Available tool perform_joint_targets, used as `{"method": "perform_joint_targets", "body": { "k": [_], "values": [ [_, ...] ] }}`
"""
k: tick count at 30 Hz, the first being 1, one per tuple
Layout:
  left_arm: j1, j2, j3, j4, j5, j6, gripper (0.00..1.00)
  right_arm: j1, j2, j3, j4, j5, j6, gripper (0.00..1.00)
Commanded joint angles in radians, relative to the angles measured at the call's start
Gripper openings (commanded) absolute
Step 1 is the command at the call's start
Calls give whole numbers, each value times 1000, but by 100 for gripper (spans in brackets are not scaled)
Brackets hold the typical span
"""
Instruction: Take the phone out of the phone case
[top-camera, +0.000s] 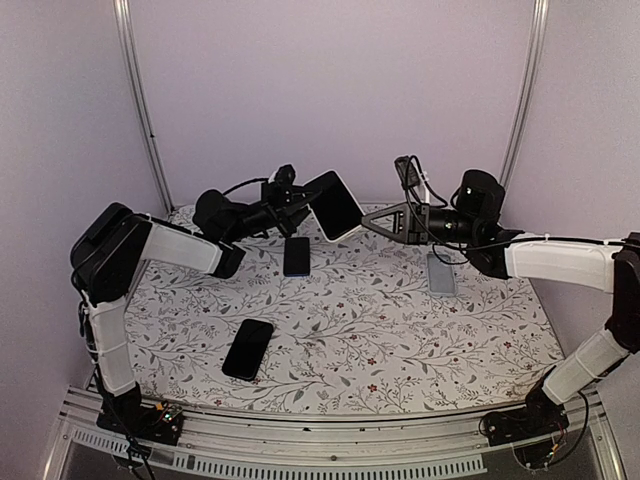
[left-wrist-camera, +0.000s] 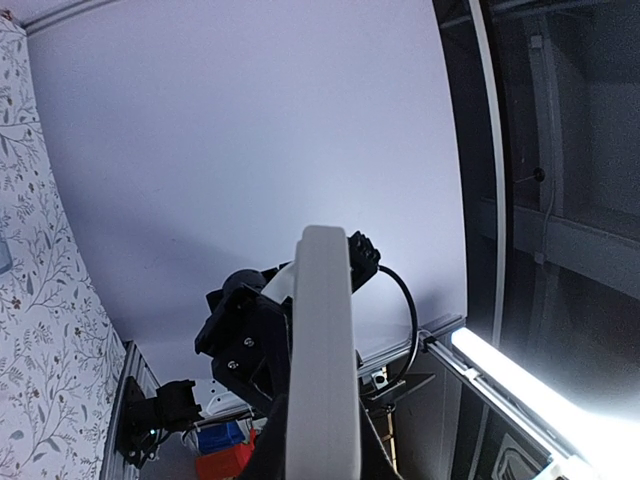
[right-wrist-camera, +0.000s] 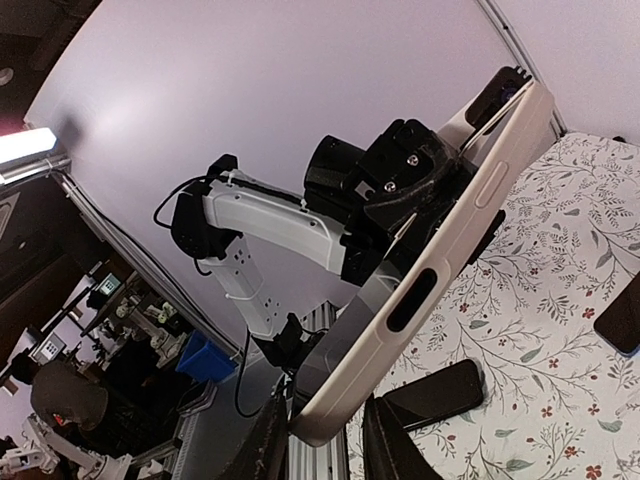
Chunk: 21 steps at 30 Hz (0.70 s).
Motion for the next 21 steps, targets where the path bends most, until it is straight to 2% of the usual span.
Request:
{"method": "perform_joint_targets", "body": {
  "k": [1,6,17,21],
  "values": [
    [-29,-66,76,230,-32,-86,0,-45,71,-58,-83,30,-23,28],
    [-30,-68,78,239,-40,-99,0,-54,88,-77,-80,48,-31,32],
    [-29,-80,80,222,-32,-107,0,-78,110,-106,-91,112,-56,50],
    [-29,-80,79,218,-27,-104,0,-79,109,-101,-116,133,-55,53]
  ]
}}
